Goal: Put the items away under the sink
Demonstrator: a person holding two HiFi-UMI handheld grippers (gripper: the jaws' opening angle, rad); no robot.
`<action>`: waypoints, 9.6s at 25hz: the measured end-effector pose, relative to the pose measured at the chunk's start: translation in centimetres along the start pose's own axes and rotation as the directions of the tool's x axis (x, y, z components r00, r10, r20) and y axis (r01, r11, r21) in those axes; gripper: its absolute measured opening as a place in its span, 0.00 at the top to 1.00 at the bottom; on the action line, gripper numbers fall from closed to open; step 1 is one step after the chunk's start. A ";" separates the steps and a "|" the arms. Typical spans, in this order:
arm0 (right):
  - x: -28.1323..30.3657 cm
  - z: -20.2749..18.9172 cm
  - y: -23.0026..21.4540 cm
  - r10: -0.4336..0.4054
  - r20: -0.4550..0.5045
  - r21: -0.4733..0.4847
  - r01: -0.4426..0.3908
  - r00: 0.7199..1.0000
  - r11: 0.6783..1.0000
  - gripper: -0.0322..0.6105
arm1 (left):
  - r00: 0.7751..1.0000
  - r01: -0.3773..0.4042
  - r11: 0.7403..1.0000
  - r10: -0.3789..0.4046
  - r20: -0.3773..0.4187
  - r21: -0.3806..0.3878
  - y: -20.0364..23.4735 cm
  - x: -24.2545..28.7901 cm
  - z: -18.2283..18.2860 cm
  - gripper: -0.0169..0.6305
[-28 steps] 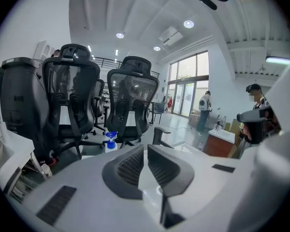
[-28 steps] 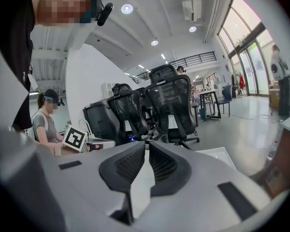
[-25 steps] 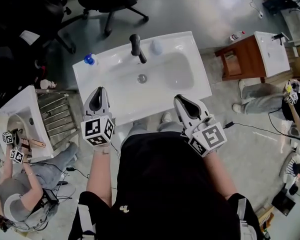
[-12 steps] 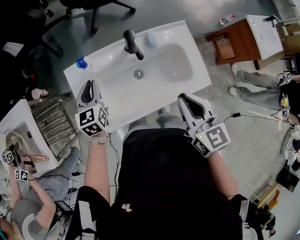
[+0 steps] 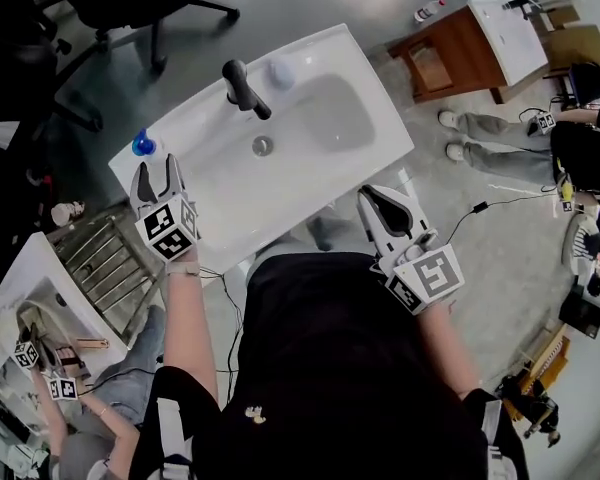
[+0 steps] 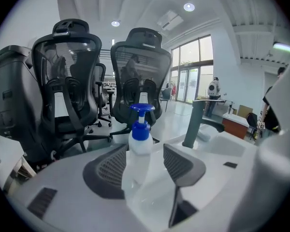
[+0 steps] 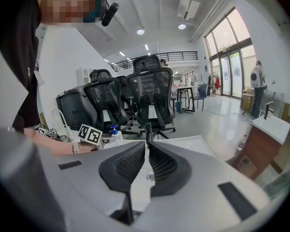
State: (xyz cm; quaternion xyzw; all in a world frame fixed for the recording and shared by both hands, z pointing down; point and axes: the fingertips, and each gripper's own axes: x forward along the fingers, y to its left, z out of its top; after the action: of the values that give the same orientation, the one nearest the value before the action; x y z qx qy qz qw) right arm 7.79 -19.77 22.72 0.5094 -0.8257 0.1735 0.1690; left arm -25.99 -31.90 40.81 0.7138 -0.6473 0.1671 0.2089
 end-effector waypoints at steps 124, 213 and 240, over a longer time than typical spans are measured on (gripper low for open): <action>-16.5 -19.0 10.5 0.636 -0.242 -0.134 -0.674 0.733 0.726 0.88 | 0.979 -0.203 0.953 0.191 -0.074 -0.226 -23.0 -40.0 -25.6 0.65; 7.3 -43.8 4.3 0.662 -0.594 -0.428 -0.876 0.457 0.221 0.88 | 0.927 -0.323 0.934 0.345 0.148 -0.156 -14.3 2.2 -39.1 0.57; -2.9 -30.7 5.6 0.535 -0.162 -0.310 -0.557 0.829 0.770 0.88 | 0.974 0.136 0.978 -0.161 0.161 0.156 -26.7 -21.1 -27.3 0.94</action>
State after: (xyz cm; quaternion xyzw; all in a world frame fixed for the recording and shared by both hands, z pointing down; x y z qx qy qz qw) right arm 7.11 -1.10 47.88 0.2040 -0.9493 0.0841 0.2241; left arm -0.80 2.23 51.30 0.7854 -0.5938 0.1347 0.1116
